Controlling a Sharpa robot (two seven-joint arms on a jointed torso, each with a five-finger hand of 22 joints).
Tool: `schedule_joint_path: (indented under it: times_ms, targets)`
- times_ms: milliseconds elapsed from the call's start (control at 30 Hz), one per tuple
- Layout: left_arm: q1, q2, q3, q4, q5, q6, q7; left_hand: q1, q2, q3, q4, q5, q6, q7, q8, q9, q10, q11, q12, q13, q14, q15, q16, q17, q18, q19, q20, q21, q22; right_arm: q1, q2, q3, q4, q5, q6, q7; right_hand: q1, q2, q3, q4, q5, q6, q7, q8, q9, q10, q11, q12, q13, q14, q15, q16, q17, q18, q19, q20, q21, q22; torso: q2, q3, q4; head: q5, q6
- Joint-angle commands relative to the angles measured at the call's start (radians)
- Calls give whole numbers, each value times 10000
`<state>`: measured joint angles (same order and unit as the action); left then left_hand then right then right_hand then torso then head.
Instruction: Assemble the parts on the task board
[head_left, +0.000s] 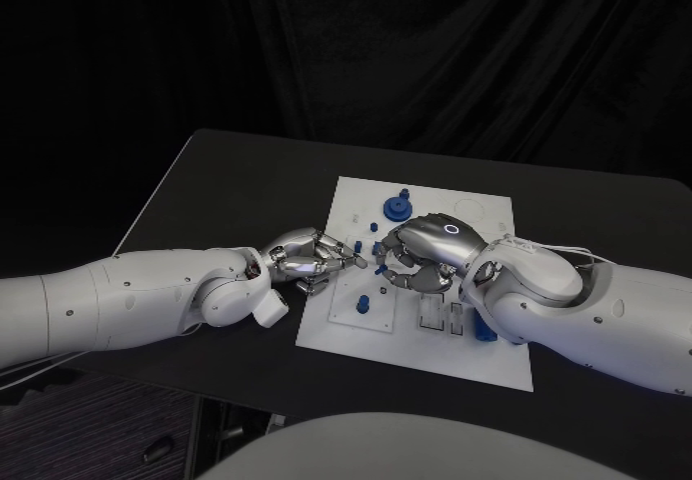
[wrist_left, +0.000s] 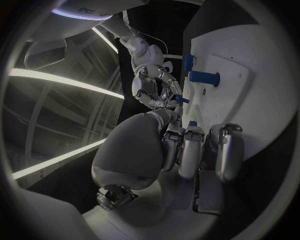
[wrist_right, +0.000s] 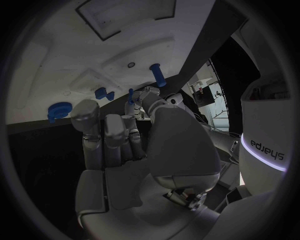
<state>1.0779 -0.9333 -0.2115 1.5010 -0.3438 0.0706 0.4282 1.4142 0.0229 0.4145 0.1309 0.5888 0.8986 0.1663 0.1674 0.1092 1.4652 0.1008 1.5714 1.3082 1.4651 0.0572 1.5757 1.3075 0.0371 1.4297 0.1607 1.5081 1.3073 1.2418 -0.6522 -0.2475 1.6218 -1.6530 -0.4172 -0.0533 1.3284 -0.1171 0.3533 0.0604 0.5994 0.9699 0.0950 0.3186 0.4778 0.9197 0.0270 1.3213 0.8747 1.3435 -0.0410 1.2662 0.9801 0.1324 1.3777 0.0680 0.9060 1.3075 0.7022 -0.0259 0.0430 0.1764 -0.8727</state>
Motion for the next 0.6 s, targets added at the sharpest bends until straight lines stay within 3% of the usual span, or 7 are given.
schedule_joint_path:
  times_ms: [33, 600]
  targets:
    - [-19, 3, 6, 32, 11, -99, 211, -94, -30, 60, -1, 57, -33, 35, -62, 0, 1056, -31, -6, 2625, 1057, -71, -49, 2633, -2, -70, 19, -57, 1987, -21, 13, 4, 2, -885, 295, -288, -4, 125, 5, -35, -27, 3, 6, 55, 21, -65, 0, -57, -19, 9, 20, -30, -9, -115, 17, -22, -9, 1035, 2, -1, 4, -6, 1]
    - [-19, 14, 6, 16, 11, -108, 215, -100, -32, 70, -13, 62, -13, 34, -55, 6, 1056, -31, -6, 2625, 1057, -70, -49, 2633, -1, -78, 21, -63, 1983, -51, 37, 3, 95, -1181, 1168, -478, -9, 138, 16, -64, -187, -53, 17, 57, 96, -121, 8, -108, -63, -19, 29, -56, -40, -108, -14, -13, -48, 1024, 1, 4, -5, 7, 1]
